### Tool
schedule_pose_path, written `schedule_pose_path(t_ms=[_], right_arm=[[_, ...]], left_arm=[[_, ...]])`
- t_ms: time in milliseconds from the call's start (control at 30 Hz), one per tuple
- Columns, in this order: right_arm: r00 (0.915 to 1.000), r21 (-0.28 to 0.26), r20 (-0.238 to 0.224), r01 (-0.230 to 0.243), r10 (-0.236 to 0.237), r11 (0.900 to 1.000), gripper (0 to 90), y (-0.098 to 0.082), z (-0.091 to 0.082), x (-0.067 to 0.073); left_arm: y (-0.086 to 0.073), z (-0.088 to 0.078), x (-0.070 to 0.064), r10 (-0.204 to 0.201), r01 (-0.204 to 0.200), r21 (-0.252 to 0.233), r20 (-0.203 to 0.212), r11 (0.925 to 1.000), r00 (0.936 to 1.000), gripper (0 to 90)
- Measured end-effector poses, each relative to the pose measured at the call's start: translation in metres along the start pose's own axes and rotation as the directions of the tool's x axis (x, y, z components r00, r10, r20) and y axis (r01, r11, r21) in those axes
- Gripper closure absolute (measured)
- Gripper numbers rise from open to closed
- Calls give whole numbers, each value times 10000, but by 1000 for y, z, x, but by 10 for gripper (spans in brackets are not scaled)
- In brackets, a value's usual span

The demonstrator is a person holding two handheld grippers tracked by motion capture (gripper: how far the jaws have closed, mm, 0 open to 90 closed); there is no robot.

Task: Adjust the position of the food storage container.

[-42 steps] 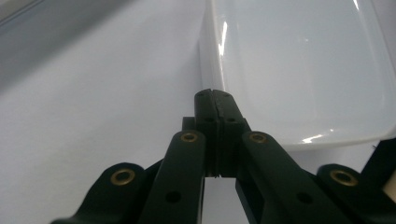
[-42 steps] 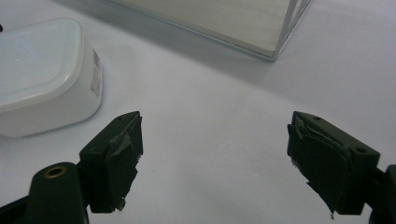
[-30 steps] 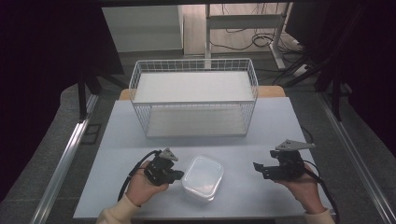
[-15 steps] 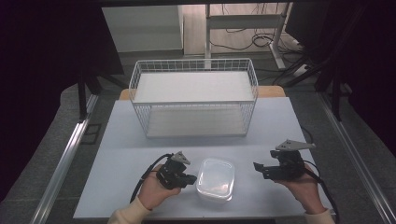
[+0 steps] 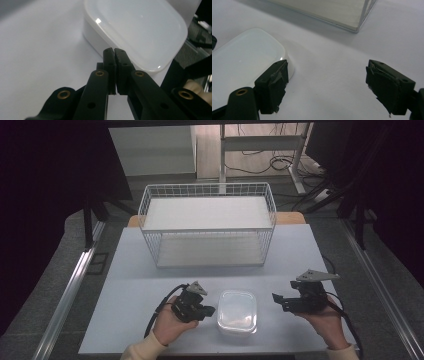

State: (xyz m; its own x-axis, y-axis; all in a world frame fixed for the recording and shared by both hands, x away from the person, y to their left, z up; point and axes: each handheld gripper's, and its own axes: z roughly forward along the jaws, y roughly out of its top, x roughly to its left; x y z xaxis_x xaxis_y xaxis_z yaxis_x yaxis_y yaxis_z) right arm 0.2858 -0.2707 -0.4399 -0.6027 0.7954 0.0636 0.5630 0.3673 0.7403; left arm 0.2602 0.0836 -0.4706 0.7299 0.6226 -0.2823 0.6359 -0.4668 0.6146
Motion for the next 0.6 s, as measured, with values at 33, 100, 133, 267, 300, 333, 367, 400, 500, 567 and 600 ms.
schedule_pose_path(t_ms=[33,100,133,267,300,333,367,400,500,567,600], right_arm=[[10000,-17,6,-8,8,10000,177,0,0,0],[10000,-53,10,-30,30,10000,177,0,-1,0],[10000,-55,-12,-40,40,10000,177,-1,-1,0],[9997,44,-191,-138,139,9999,176,-2,0,2],[9996,63,-243,-172,174,9998,175,-2,0,3],[9994,32,-306,-187,188,9998,175,-2,0,4],[9991,36,-352,-221,222,9997,175,-2,0,4],[9985,45,-466,-288,290,9996,175,-3,0,5],[9968,74,-705,-360,364,9993,195,-3,-1,7],[9973,182,-686,-251,263,9995,203,-3,-1,10],[9973,158,-702,-227,238,9996,205,-3,0,11]], left_arm=[[-1,-3,2,-75,74,-146,-18,9999,10000,870],[-3,-11,7,-421,410,-744,-131,9964,9990,824],[-4,-15,9,-571,552,-1013,-151,9933,9983,765],[-7,-24,18,-1265,1195,-1717,-301,9779,9915,510],[-8,-26,20,-1370,1296,-1791,-296,9753,9901,460],[-8,-28,21,-1456,1375,-1848,-309,9731,9889,424],[-8,-30,23,-1586,1496,-1932,-318,9697,9868,397],[-8,-31,24,-1651,1559,-1994,-306,9674,9858,370],[-8,-35,28,-1812,1712,-2127,-285,9620,9830,336],[-9,-38,30,-1884,1776,-2196,-290,9593,9817,325],[-9,-39,30,-1919,1810,-2222,-286,9581,9810,322]])
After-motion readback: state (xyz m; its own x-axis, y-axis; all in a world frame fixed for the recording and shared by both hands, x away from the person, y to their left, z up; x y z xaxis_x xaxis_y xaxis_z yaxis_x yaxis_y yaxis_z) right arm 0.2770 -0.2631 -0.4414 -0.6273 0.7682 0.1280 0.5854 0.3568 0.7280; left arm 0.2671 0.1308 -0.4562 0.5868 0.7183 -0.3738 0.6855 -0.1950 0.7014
